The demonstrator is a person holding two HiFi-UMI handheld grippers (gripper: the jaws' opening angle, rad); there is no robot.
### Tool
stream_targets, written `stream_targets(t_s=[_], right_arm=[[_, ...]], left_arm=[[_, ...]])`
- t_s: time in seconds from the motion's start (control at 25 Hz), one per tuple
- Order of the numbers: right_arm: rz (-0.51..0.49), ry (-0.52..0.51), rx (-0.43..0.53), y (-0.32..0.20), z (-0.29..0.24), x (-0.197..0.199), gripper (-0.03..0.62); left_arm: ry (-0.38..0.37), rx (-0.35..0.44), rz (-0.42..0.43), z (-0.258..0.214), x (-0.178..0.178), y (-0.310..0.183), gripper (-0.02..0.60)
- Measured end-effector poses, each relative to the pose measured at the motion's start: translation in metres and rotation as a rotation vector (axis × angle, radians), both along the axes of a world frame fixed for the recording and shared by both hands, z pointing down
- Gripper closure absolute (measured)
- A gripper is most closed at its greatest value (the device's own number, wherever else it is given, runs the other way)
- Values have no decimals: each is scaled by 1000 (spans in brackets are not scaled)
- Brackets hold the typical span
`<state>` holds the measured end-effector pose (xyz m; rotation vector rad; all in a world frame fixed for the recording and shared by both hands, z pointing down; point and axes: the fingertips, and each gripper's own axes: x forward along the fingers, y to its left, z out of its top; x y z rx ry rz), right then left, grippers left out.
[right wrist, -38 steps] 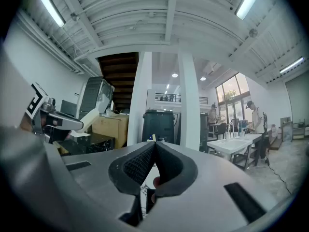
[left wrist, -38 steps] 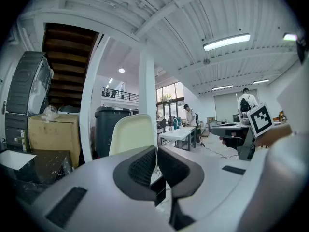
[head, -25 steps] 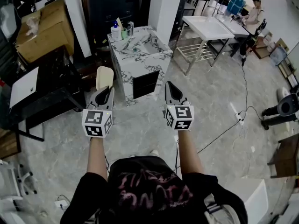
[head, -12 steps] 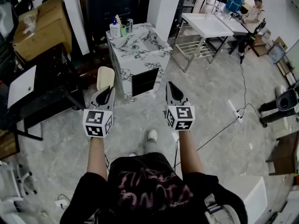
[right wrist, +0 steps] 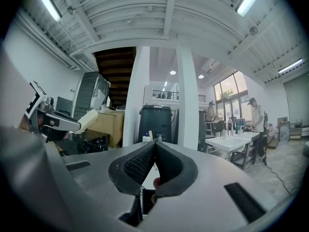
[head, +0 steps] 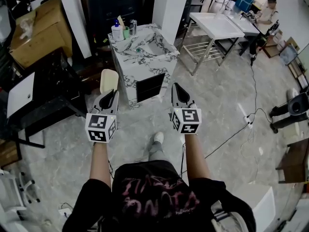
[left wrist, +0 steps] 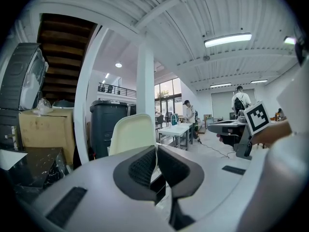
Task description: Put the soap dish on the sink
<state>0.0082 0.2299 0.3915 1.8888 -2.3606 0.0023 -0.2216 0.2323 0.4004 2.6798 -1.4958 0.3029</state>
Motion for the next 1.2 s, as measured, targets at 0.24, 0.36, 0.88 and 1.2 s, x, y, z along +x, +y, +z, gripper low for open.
stream_targets(t_s=[0.24, 0.36, 0.88, 1.2], right_arm=[[3, -10, 10, -49, 9, 15, 583], [-5, -17, -2, -81, 14, 24, 583], [-69, -43, -49, -225, 35, 89, 580], [-124, -31, -40, -275, 26, 115, 580]], left_arm=[[-13, -25, -7, 15, 13, -49, 554], [-21, -35, -14, 20, 22, -77, 554], [-50, -71, -54, 28, 95, -213, 554], [-60, -74, -71, 25, 135, -262, 554]])
